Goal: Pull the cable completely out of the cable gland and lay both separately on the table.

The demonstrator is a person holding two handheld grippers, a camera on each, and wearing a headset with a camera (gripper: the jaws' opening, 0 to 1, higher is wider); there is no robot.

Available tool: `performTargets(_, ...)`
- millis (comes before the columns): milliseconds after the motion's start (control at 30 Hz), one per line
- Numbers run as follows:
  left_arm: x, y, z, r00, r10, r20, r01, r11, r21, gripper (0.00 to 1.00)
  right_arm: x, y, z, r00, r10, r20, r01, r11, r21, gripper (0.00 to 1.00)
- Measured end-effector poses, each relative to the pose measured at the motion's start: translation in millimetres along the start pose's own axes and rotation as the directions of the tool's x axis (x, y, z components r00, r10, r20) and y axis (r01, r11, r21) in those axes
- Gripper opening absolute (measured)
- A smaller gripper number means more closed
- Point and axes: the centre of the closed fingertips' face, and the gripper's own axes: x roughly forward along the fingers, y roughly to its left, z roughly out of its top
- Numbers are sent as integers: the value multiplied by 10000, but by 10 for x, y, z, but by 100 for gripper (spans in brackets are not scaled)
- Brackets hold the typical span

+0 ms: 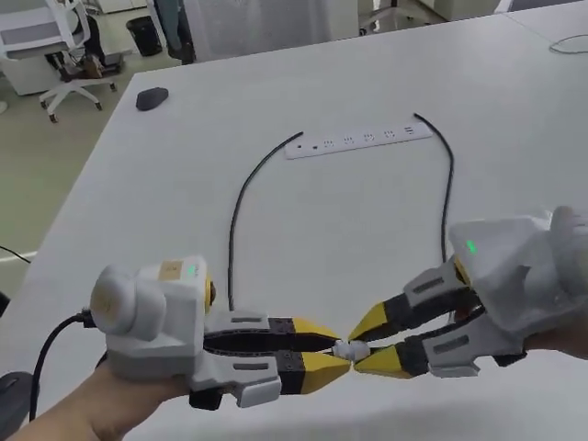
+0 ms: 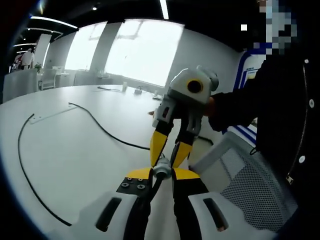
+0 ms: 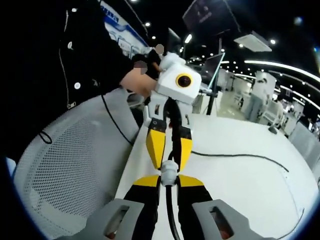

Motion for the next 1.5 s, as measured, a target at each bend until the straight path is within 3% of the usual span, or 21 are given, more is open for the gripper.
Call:
performTargets(100,0,8,5,10000,59,13,-59,10000,57,15,-9,3,1,10000,19,26,-20,9993,361,11)
performTargets(167,-3,20,1,9999,113,-10,-113,9999,117,15,-18,38,-33,9995,292,-125,-266,9843,1747,27)
performTargets(200,-6,21,-4,9999,110,-25,-110,9999,129,15,-27,10,-64,9994,272,-219,-224,9806,1947,31)
performTargets(233,-9,17,-10,9999,109,-46,-109,9998,146,15,-46,-9,-76,9996,202,-200,-168,9874,1574,29)
performTargets(300,-14,23,-26,9999,129,-108,-127,9997,184,15,-74,-36,-121,9992,34,-394,18,9913,1313,15)
performTargets(400,-24,30,-39,9998,149,-125,-146,9997,201,15,-102,-34,-160,9986,49,-522,31,9885,1514,7)
performTargets(467,-23,22,-37,9999,129,-106,-127,9997,184,15,-113,-39,-180,9981,-52,-614,130,9918,1275,0)
performTargets(567,-13,6,-51,9998,87,-160,-84,9998,203,15,-115,-14,-210,9966,-89,-825,227,9855,1680,0)
performTargets(633,-19,17,-65,9996,148,-220,-141,9995,298,15,-139,0,-255,9945,-232,-1026,382,9885,1465,0)
performTargets(800,-38,23,-103,9995,164,-254,-156,9994,300,15,-313,12,-434,9885,-493,-1429,742,9819,1745,0)
performTargets(1000,-33,31,-100,9996,171,-210,-165,9995,275,15,-617,20,-790,9693,-970,-2261,1509,9603,2348,0)
performTargets(1033,-36,29,-102,9996,159,-218,-153,9995,268,15,-667,18,-852,9643,-1056,-2429,1637,9586,2331,0)
performTargets(1133,-66,52,-134,9992,233,-315,-222,9992,330,15,-890,12,-1105,9379,-1408,-3171,2247,9429,2459,0)
performTargets(1200,-97,70,-155,9990,280,-359,-268,9991,337,15,-1028,6,-1254,9228,-1602,-3505,2682,9200,2857,0)
performTargets(1267,-118,76,-162,9989,317,-341,-307,9991,292,15,-1143,-13,-1375,8990,-1823,-3982,3147,9012,2980,0)
performTargets(1300,-126,82,-170,9988,339,-365,-329,9991,274,15,-1227,-8,-1479,8809,-1879,-4344,3370,8935,2969,0)
performTargets(1333,-134,86,-179,9986,359,-386,-349,9990,261,15,-1281,-4,-1542,8691,-1911,-4562,3504,8888,2953,0)
performTargets(1367,-144,90,-183,9985,377,-386,-368,9990,250,15,-1345,7,-1617,8591,-1919,-4745,3705,8728,3177,0)
performTargets(1400,-150,91,-185,9985,379,-386,-370,9990,232,15,-1386,16,-1664,8537,-1914,-4843,3833,8605,3356,0)
performTargets(1433,-154,92,-187,9985,386,-401,-377,9990,240,15,-1454,-3,-1732,8401,-2051,-5022,4009,8584,3200,0)
performTargets(1500,-163,99,-188,9983,406,-412,-395,9989,262,15,-1507,10,-1795,8302,-2023,-5195,4200,8398,3441,0)
